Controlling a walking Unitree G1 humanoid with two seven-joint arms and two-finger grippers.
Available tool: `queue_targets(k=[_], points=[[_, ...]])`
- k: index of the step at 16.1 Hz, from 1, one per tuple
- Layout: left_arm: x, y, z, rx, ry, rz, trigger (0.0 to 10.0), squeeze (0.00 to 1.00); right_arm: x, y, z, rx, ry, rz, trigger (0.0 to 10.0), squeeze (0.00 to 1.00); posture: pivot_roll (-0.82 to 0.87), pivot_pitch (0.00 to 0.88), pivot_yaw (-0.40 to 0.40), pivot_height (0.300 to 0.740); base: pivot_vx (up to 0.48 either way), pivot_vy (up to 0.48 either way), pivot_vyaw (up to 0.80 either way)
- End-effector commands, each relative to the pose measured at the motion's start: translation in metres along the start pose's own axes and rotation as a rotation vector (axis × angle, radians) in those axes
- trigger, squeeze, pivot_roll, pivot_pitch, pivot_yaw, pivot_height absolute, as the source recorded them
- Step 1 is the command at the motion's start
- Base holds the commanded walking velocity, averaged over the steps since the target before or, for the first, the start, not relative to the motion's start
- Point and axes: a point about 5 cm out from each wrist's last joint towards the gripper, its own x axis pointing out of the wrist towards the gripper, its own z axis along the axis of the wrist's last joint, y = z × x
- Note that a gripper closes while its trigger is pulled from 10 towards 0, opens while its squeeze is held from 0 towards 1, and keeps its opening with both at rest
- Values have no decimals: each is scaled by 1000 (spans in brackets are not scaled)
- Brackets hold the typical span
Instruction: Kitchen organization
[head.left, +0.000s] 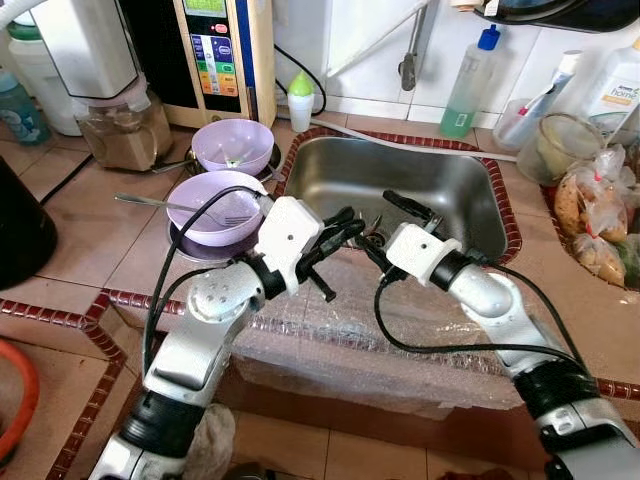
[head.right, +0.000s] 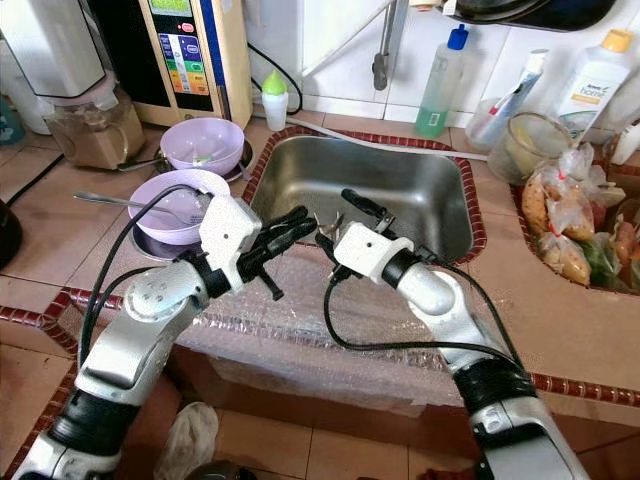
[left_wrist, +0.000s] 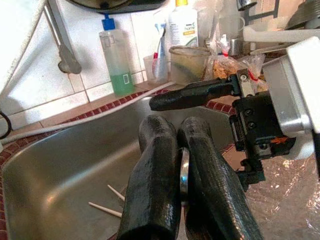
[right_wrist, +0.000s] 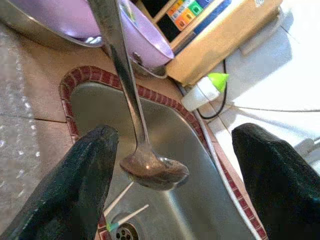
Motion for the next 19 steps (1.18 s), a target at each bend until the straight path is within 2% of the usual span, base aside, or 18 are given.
queue_targets(k=[1, 2, 5, 9, 14, 19], points=[[7, 0, 7, 23, -24, -28, 10000, 0, 6, -1, 4, -5, -23, -7, 8353, 0, -20, 0, 8, 740, 0, 0, 0], [9, 0, 9, 26, -29, -37, 10000, 0, 9, 4, 5, 1, -29, 4, 0, 0, -30, 0, 16, 740, 0, 0, 0], [17, -2, 11, 25, -41, -71, 10000, 0, 14, 12, 0, 20, -6, 9, 0, 0, -48, 0, 41, 740, 0, 0, 0], [11, -2, 4, 41, -16, -97, 10000, 0, 23, 12, 6, 58, -34, -56, 0, 0, -43, 0, 38, 740, 0, 0, 0], [16, 7, 4, 69, -29, -15, 10000, 0, 21, 1, 3, 95, -42, -91, 0, 0, -26, 0, 5, 740, 0, 0, 0], [9, 11, -3, 86, -19, 44, 10000, 0, 20, 4, 3, 135, -48, -109, 0, 0, -15, 0, 6, 740, 0, 0, 0]])
